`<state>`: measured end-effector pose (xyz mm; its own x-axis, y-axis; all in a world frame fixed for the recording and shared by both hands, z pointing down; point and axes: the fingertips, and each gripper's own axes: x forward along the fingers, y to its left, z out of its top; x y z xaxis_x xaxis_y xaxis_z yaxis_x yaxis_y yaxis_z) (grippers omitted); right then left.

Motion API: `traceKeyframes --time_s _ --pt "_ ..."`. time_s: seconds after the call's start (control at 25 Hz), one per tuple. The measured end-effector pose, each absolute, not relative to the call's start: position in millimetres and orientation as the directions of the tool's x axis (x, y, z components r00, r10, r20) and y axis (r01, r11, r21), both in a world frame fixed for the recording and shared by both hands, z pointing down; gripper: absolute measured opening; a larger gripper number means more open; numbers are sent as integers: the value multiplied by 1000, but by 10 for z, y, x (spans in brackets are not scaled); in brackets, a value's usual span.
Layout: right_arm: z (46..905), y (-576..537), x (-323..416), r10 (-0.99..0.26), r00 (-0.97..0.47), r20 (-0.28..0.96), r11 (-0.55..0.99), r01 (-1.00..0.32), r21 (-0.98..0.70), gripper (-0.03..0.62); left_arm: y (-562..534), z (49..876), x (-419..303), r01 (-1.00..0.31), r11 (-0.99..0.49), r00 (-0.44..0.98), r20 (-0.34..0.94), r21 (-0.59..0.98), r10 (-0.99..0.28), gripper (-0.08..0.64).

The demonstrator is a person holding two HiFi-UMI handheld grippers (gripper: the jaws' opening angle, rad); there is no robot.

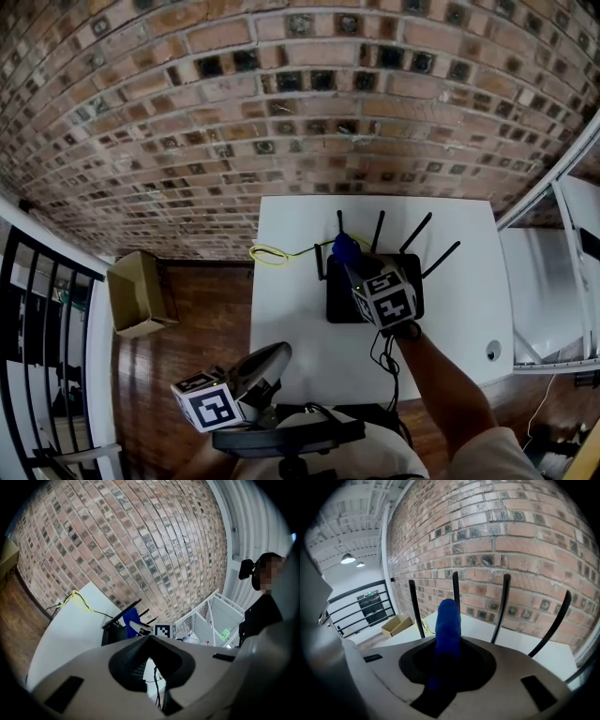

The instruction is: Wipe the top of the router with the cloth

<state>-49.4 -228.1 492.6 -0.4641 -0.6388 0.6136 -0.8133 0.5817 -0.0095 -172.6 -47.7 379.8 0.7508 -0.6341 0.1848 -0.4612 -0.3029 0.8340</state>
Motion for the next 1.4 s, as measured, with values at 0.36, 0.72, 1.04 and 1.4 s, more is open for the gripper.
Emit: traceKeyframes --time_s 0.36,0.72,1.04,1.4 --pt "3823 -2476 -384 -851 -380 361 456 -877 153 104 -420 3751 -1597 -440 -328 777 171 836 -606 18" --pt "4040 -2762 -501 -824 -357 439 474 -859 191 104 -336 3764 -1654 -461 -314 755 181 830 -630 18" --pt "4716 -2646 -450 -752 -327 572 498 -850 168 104 -308 3812 -1761 -485 -290 733 203 825 -649 18" --pt "5382 -2531 -366 -648 -272 711 505 -853 134 104 -293 3831 -1788 -482 -287 729 197 828 -655 18"
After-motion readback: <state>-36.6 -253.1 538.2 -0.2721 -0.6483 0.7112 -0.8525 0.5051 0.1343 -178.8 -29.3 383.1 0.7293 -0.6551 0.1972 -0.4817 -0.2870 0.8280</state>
